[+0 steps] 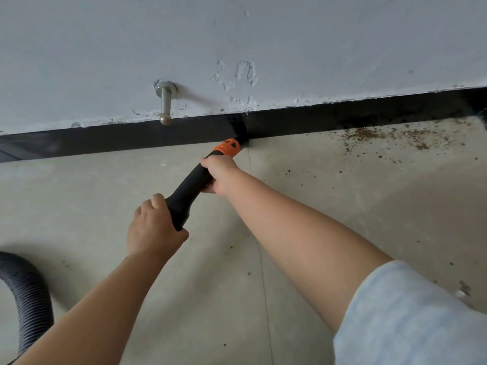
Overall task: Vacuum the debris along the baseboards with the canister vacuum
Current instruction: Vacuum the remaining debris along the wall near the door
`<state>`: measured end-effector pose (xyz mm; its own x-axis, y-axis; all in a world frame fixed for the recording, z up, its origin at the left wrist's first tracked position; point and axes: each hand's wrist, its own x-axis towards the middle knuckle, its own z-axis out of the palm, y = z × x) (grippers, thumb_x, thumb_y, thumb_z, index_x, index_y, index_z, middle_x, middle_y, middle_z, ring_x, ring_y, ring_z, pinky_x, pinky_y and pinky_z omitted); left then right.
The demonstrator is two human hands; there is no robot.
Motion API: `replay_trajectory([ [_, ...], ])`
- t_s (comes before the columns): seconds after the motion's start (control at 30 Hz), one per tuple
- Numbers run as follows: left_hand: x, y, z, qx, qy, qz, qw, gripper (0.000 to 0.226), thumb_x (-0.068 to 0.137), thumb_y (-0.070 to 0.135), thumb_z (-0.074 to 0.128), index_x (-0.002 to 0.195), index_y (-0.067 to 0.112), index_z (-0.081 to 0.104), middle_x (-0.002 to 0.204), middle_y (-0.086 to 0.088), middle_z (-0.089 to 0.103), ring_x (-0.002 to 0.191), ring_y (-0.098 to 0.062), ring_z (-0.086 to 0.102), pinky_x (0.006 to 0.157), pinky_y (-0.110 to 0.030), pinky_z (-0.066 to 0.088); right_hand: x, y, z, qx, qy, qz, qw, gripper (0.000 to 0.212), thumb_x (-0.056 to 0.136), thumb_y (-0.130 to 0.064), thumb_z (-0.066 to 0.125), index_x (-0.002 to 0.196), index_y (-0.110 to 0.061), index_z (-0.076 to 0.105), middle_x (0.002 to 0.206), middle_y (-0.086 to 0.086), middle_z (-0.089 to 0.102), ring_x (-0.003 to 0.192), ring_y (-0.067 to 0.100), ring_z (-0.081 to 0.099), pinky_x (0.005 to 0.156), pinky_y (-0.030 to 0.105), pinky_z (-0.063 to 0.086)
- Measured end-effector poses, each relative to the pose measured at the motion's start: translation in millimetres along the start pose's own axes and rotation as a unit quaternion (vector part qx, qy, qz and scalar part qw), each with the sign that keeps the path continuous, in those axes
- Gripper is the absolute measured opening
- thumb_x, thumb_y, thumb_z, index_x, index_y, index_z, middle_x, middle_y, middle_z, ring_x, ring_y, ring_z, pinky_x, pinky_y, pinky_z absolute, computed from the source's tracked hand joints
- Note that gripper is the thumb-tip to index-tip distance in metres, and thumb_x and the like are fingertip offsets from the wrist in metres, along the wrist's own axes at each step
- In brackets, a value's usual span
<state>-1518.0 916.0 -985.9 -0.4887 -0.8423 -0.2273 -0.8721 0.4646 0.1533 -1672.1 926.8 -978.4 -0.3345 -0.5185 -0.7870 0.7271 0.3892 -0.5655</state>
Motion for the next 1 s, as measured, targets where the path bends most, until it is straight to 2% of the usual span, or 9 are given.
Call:
replay_trajectory([
  [0.17,1.5,43.1,7.8,0.009,-0.011,0.049,0.999,0.046,0.073,0.016,0.067,0.108,0.003,0.041,0.107,-0.013,0.051,0.102,-0.030,0.047,0.070,-0.031,0.035,-2.4,-12.5,-45.9,0.029,0.044,-0.006,0.999,0.041,0.094,-0.007,0.051,0.132,-0.003,0.036,0.135,0.020,0.042,0.120,0.039,0.046,0.085,0.049,0.048],
  [0.4,3.2,98.8,23.2,0.006,-0.024,0.105,0.994,0.043,0.075,0.018,0.066,0.108,0.005,0.040,0.108,-0.011,0.051,0.101,-0.027,0.048,0.073,-0.030,0.039,-4.6,-25.8,-105.1,0.057,0.101,-0.029,0.993,0.042,0.094,-0.009,0.053,0.133,-0.005,0.036,0.136,0.019,0.041,0.121,0.040,0.046,0.089,0.051,0.048],
  [0.47,6.6,113.3,25.6,0.003,-0.025,0.124,0.992,0.042,0.076,0.019,0.066,0.106,0.007,0.040,0.108,-0.010,0.051,0.101,-0.026,0.048,0.072,-0.028,0.039,-3.1,-29.2,-120.1,0.069,0.121,-0.036,0.990,0.045,0.093,-0.011,0.055,0.134,-0.006,0.037,0.136,0.019,0.043,0.119,0.040,0.048,0.086,0.050,0.051],
  [1.0,13.5,214.5,48.8,0.004,-0.058,0.181,0.982,0.047,0.075,0.021,0.068,0.110,0.005,0.040,0.110,-0.011,0.050,0.103,-0.028,0.048,0.074,-0.031,0.040,-4.7,-58.7,-224.1,0.112,0.172,-0.072,0.976,0.042,0.093,-0.010,0.054,0.132,-0.004,0.039,0.134,0.020,0.045,0.119,0.040,0.048,0.081,0.048,0.050],
])
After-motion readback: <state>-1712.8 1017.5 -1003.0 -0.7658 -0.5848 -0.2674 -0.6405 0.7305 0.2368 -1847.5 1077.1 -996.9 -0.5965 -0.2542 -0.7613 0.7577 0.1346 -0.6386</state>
